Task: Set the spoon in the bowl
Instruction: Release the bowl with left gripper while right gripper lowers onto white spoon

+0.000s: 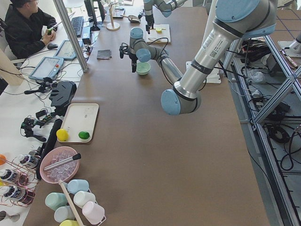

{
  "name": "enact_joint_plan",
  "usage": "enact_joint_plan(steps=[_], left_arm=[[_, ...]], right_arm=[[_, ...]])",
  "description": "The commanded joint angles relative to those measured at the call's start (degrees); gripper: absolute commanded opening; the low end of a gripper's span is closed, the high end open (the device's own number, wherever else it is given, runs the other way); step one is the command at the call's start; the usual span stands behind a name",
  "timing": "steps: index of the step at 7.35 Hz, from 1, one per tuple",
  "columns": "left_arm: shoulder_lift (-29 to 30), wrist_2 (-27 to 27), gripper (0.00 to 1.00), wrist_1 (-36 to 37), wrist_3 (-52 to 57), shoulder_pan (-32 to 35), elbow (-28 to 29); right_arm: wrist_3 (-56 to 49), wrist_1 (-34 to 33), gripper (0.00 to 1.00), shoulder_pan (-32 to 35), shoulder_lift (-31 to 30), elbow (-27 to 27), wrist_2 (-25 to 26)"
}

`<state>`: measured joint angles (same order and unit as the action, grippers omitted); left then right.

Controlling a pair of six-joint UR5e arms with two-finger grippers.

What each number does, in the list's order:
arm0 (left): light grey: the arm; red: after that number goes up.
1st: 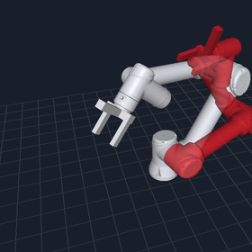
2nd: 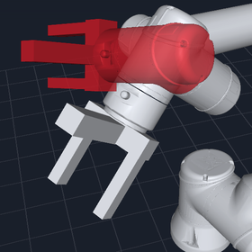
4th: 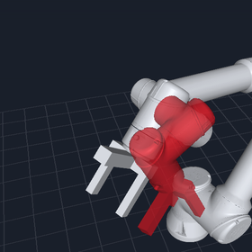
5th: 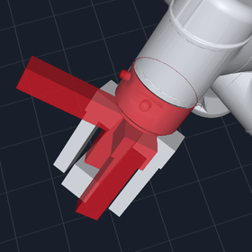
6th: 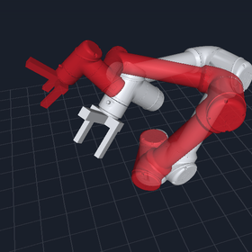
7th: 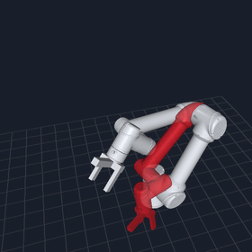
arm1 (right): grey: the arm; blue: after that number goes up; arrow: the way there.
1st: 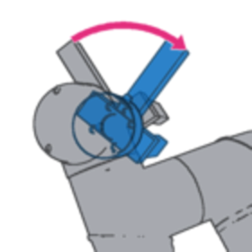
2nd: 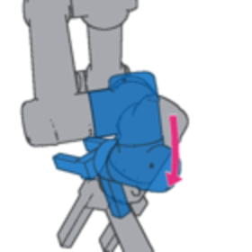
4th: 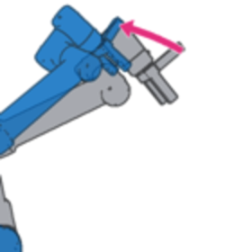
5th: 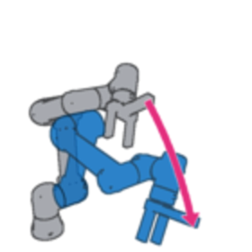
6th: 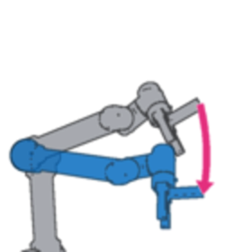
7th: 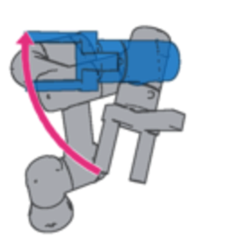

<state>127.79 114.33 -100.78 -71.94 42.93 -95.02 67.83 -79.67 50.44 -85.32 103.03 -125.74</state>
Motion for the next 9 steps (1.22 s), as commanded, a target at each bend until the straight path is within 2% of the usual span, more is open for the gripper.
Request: enact_joint_plan(steps=[1,4,6,8,9], left_arm=[[-0.9,-0.1,0.98,-0.3,0.0,0.0,-0.2],[-1.2,-0.1,0.98,-0.4,0.1,0.0,-0.4],[-1.2,-0.1,0.98,-0.4,0.1,0.0,-0.4],[-1.2,-0.1,0.98,-0.4,0.0,0.0,-0.4],[-1.2,0.0,0.98,-0.4,0.1,0.0,-0.4]], right_arm=[[2.6,3.7,1.00,-3.2,-0.2,-1.5,1.3],[2.7,3.7,0.98,-3.9,-0.7,-1.5,1.7],[2.7,3.7,0.83,-3.9,-0.8,-1.9,2.0],[2.7,3.7,0.78,-3.9,-0.8,-2.3,2.4],[2.8,3.7,0.60,-3.9,-0.8,-2.3,2.4]])
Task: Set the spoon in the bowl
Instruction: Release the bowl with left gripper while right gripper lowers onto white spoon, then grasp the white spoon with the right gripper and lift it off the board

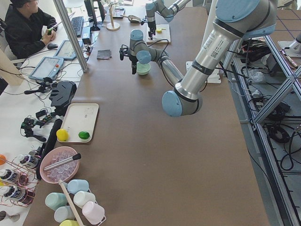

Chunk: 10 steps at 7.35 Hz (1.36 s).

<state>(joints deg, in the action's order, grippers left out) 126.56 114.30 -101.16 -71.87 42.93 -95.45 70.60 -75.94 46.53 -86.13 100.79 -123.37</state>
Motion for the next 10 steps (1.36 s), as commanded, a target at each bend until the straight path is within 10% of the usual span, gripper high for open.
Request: enact_joint_plan(steps=[1,2,7,10], left_arm=[[0.0,0.0,0.98,0.0,0.1,0.0,0.1],[0.0,0.0,0.98,0.0,0.1,0.0,0.1],[-0.2,0.5,0.98,0.0,2.4,1.4,0.0],[-11.0,2.1,0.99,0.1,22.7,11.4,-5.4]], right_arm=[[0.4,0.0,0.20,0.0,0.1,-0.1,0.1],[0.4,0.0,0.00,0.0,0.2,-0.1,0.1],[0.6,-0.2,0.00,4.5,1.7,7.4,-5.4],[0.2,-0.6,0.00,6.1,12.6,8.3,-5.9]])
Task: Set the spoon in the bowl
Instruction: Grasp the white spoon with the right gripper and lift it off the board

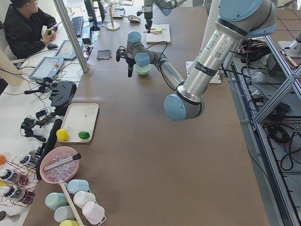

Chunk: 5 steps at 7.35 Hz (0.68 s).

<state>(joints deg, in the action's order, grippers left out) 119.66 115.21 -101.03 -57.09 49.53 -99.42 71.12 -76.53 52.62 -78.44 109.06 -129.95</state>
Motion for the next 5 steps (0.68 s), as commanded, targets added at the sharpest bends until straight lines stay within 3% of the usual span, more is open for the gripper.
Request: enact_joint_plan(steps=[1,2,5], left_arm=[[-5.8,5.5,0.98,0.2,10.5,11.0,-1.2],[-8.2,9.1,0.98,0.3,14.9,15.3,-1.2],[-17.1,9.6,0.98,-1.4,22.7,24.1,-3.0]], right_arm=[[-0.5,-0.3,0.00,-1.5,10.8,-1.4,3.4],[-0.6,-0.2,0.00,-4.4,15.8,-3.8,8.0],[-0.6,0.2,0.00,-12.2,29.4,-16.6,20.8]])
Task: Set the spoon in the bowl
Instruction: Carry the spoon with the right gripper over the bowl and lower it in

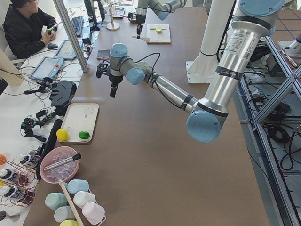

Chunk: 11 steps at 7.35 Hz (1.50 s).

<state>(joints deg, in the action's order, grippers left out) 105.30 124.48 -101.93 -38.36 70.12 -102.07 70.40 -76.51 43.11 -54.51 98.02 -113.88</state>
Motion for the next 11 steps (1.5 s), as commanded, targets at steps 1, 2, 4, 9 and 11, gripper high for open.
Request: enact_joint_plan(steps=[1,2,4,9,11], left_arm=[[-2.7,0.2,0.98,-0.3,4.9,5.0,-0.2],[-2.7,0.2,0.98,0.3,4.9,6.8,1.2],[-2.8,0.2,0.98,-0.5,5.0,7.0,3.4],[-4.1,0.2,0.98,-0.5,5.1,7.1,4.0],[-4.8,0.2,0.98,-0.6,5.1,7.2,3.8]], right_arm=[[0.2,0.3,0.00,-4.5,7.5,-7.8,7.2],[0.2,0.3,0.00,-6.8,10.0,-11.0,11.5],[0.3,0.7,0.00,-9.3,11.5,-14.3,12.9],[0.7,5.5,0.97,-11.9,13.1,-20.1,15.7],[0.4,4.8,1.00,-11.2,15.6,-20.1,14.7]])
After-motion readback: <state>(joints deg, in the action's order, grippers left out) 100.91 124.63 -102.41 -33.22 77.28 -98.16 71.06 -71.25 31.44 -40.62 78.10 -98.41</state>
